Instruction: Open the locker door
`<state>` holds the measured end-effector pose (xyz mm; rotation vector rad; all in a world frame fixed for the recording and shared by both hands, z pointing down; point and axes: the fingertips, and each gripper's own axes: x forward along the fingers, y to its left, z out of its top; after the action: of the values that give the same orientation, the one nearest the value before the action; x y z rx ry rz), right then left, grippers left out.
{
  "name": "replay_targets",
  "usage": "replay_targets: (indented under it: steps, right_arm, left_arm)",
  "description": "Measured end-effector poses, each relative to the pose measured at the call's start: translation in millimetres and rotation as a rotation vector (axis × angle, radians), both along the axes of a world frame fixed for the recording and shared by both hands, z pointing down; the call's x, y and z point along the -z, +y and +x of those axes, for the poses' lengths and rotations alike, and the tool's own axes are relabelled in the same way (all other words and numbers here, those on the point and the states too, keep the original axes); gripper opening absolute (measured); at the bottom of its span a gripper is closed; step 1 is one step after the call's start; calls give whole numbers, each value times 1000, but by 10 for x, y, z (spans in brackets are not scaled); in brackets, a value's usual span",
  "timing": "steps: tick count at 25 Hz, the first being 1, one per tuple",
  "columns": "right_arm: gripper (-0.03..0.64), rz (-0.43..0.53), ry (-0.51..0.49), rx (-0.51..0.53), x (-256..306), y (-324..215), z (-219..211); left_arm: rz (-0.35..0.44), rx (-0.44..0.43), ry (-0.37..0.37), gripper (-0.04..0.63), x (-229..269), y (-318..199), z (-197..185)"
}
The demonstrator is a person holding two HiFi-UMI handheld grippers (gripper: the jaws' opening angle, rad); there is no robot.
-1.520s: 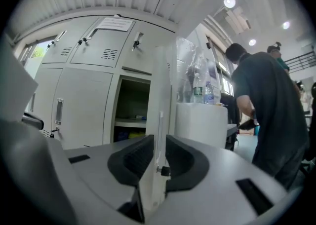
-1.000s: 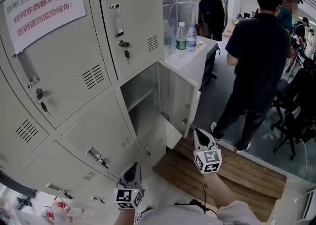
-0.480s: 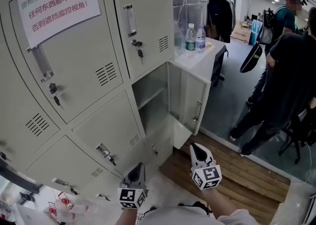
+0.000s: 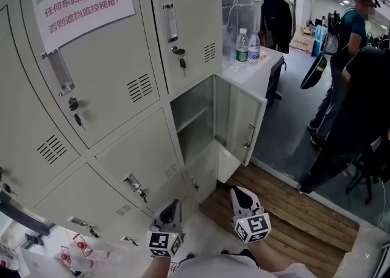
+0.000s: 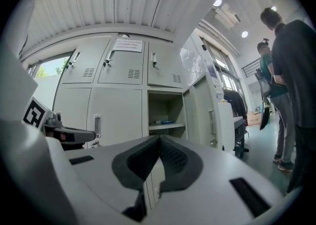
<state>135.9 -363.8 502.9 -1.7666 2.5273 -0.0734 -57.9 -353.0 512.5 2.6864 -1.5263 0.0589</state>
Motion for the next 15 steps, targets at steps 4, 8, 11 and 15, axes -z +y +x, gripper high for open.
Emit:
replay_targets:
  steps: [4, 8, 11, 15]
  right_arm:
    - [14, 3, -4, 9, 8, 29, -40]
    - [14, 4, -4, 14, 2, 35, -62]
    - [14, 9, -5, 20, 8, 43, -83]
    - [14, 7, -4, 25, -6, 63, -91]
  left_arm:
    - [-2, -4, -2, 3, 1, 6, -11]
    - [2, -4, 1, 3, 6, 0, -14]
    - [-1, -3, 0, 2, -2, -6, -28]
    - [-14, 3, -1, 2, -45, -7, -48]
